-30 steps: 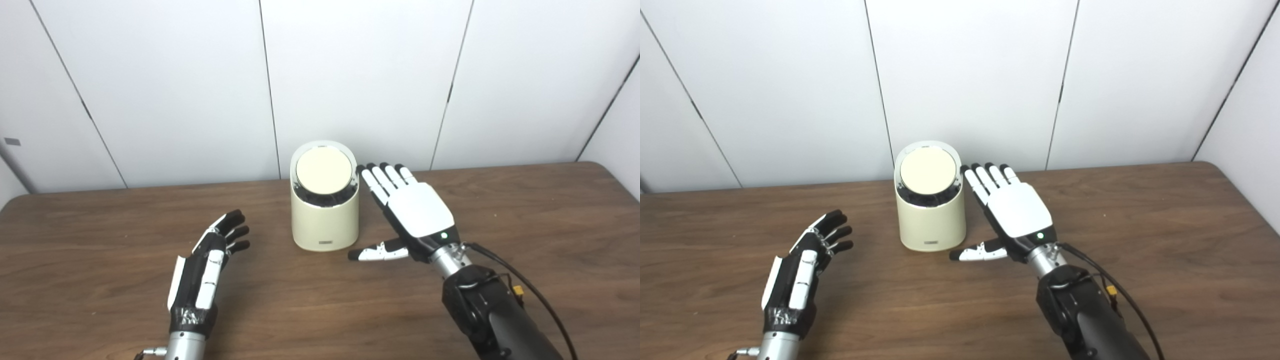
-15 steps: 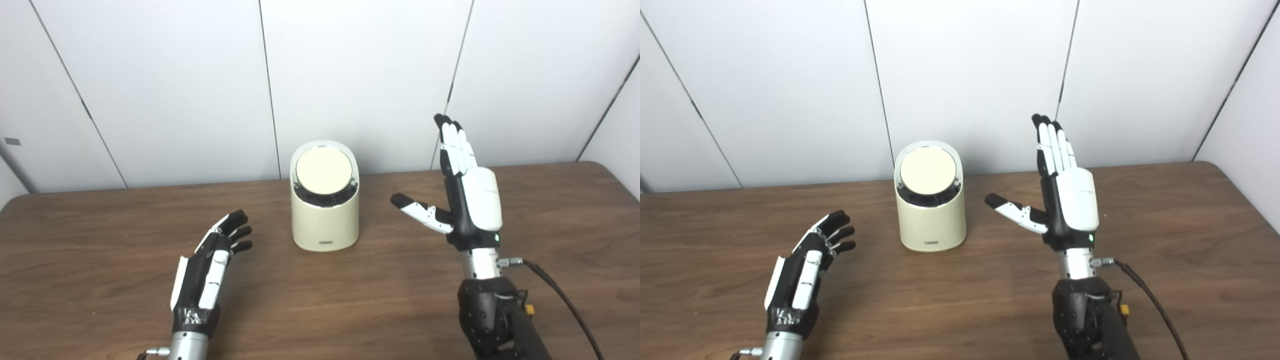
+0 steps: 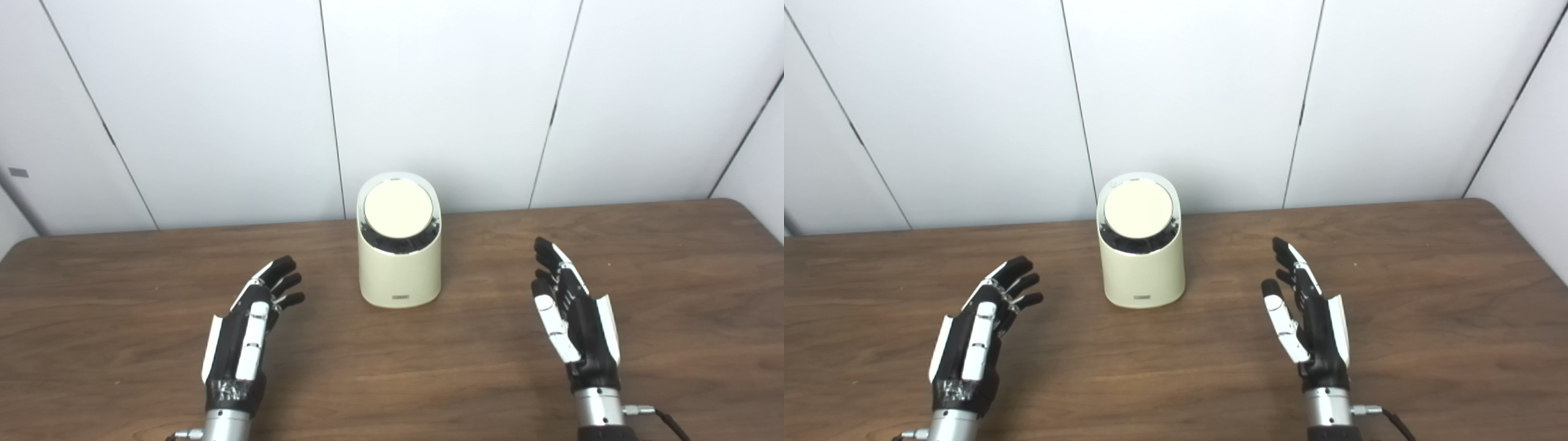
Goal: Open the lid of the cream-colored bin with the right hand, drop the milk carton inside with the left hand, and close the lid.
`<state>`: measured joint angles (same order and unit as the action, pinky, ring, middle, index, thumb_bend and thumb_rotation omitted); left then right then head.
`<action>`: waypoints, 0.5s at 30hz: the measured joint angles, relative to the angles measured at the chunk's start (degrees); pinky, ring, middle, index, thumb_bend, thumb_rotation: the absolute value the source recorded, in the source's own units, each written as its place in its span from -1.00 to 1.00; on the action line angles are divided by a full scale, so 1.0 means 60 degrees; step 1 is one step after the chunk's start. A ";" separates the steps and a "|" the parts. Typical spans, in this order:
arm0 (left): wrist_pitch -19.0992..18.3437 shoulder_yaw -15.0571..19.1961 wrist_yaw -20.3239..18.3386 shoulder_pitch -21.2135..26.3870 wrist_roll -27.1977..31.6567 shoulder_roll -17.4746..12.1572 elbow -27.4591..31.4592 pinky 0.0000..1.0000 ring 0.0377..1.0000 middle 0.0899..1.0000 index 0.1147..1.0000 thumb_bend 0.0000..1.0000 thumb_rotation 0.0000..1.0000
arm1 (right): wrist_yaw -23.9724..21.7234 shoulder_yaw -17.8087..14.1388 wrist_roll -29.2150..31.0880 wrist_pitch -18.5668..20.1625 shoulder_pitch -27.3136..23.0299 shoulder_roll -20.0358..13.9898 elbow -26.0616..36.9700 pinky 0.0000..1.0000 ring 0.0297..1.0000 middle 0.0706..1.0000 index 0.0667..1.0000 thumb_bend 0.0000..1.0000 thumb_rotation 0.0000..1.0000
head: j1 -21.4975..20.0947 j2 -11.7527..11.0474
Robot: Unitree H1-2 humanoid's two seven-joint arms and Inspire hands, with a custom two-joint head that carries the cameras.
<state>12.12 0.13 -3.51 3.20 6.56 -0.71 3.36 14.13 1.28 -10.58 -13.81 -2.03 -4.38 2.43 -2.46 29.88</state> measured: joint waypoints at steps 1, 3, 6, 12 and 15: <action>0.0001 0.0029 0.0014 -0.0041 -0.0004 -0.0001 0.0011 0.47 0.62 0.67 0.67 -0.52 0.49 | -0.0038 -0.0042 0.0062 0.0000 0.0011 0.0012 0.0011 0.65 0.75 0.72 0.65 -0.59 0.60 | 0.0000 0.0000; 0.0000 0.0065 0.0035 -0.0119 -0.0011 -0.0003 0.0017 0.47 0.62 0.67 0.67 -0.49 0.48 | -0.0105 -0.0143 0.0169 -0.0002 0.0043 0.0058 0.0038 0.64 0.74 0.71 0.65 -0.59 0.57 | 0.0073 0.0000; -0.0002 0.0072 0.0052 -0.0176 -0.0055 -0.0012 0.0132 0.47 0.61 0.66 0.65 -0.49 0.44 | -0.0189 -0.0219 0.0264 0.0022 0.0186 0.0131 0.0198 0.62 0.73 0.71 0.66 -0.58 0.48 | 0.0366 0.0030; -0.0021 0.0127 0.0123 -0.0310 -0.0137 0.0019 0.0252 0.46 0.60 0.64 0.61 -0.50 0.35 | -0.0522 -0.0168 0.0196 0.0491 0.0625 0.0272 0.0666 0.60 0.70 0.68 0.61 -0.64 0.27 | 0.0498 -0.0029; -0.0224 0.0179 0.0130 -0.0471 -0.0103 0.0014 0.0586 0.45 0.60 0.63 0.60 -0.51 0.33 | -0.0566 -0.0224 0.0186 0.1023 0.0892 0.0401 0.1066 0.54 0.64 0.64 0.58 -0.62 -0.04 | 0.0586 0.0248</action>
<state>10.77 1.21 -2.73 0.37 5.94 -0.63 6.88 10.73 -0.06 -9.47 -7.67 3.33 -1.97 8.83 1.05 31.37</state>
